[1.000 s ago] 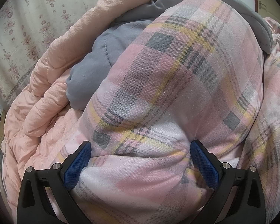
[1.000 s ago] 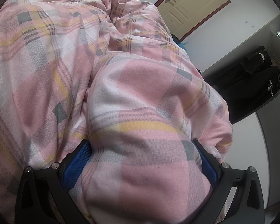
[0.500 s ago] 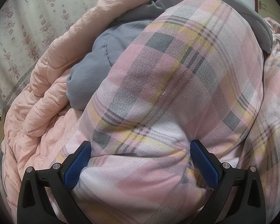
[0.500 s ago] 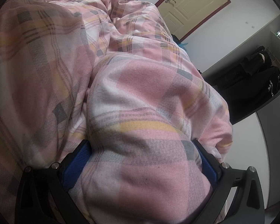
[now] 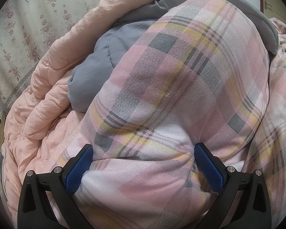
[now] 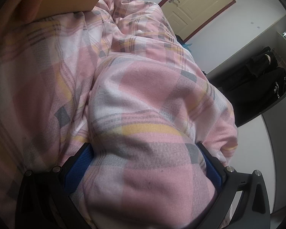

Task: Organize soft objects

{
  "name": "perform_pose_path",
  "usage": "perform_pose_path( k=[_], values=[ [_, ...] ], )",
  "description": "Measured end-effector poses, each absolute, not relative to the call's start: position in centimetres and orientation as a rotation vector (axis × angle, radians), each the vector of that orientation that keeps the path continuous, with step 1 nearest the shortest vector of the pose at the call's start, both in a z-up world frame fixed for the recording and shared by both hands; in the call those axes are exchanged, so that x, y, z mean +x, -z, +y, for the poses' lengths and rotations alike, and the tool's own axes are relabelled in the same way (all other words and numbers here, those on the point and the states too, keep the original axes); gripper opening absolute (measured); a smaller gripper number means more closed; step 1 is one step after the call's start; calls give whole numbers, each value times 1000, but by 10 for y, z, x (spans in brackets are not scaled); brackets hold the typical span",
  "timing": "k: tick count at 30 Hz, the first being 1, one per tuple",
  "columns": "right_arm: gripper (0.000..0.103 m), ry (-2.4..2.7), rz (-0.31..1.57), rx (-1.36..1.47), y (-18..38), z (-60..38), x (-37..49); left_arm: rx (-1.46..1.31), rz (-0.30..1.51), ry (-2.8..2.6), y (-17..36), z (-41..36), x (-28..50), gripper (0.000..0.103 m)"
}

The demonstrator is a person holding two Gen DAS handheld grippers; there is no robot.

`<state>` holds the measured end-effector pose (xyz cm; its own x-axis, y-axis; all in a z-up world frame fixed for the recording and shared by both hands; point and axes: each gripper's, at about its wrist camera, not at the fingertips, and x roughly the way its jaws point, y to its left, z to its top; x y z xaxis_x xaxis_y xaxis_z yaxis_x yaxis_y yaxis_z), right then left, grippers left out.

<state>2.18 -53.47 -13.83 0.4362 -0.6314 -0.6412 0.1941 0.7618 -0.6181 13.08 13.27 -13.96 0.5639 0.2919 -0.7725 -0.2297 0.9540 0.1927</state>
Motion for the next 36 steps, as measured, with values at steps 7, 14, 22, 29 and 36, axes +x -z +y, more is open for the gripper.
perform_pose_path(
  k=[7,14,22,29,36],
  values=[
    [102,548,1014,-501,141,-538,28,73,923,-307,139,133,131,103],
    [102,555,1019,-512,143,-536,31,73,923,-307,140,133,131,103],
    [102,557,1021,-515,144,-536,31,74,923,-307,139,133,131,103],
    [102,559,1024,-513,144,-536,31,74,923,-307,140,133,131,103],
    [102,564,1016,-530,145,-533,29,74,922,-307,139,133,131,103]
  ],
)
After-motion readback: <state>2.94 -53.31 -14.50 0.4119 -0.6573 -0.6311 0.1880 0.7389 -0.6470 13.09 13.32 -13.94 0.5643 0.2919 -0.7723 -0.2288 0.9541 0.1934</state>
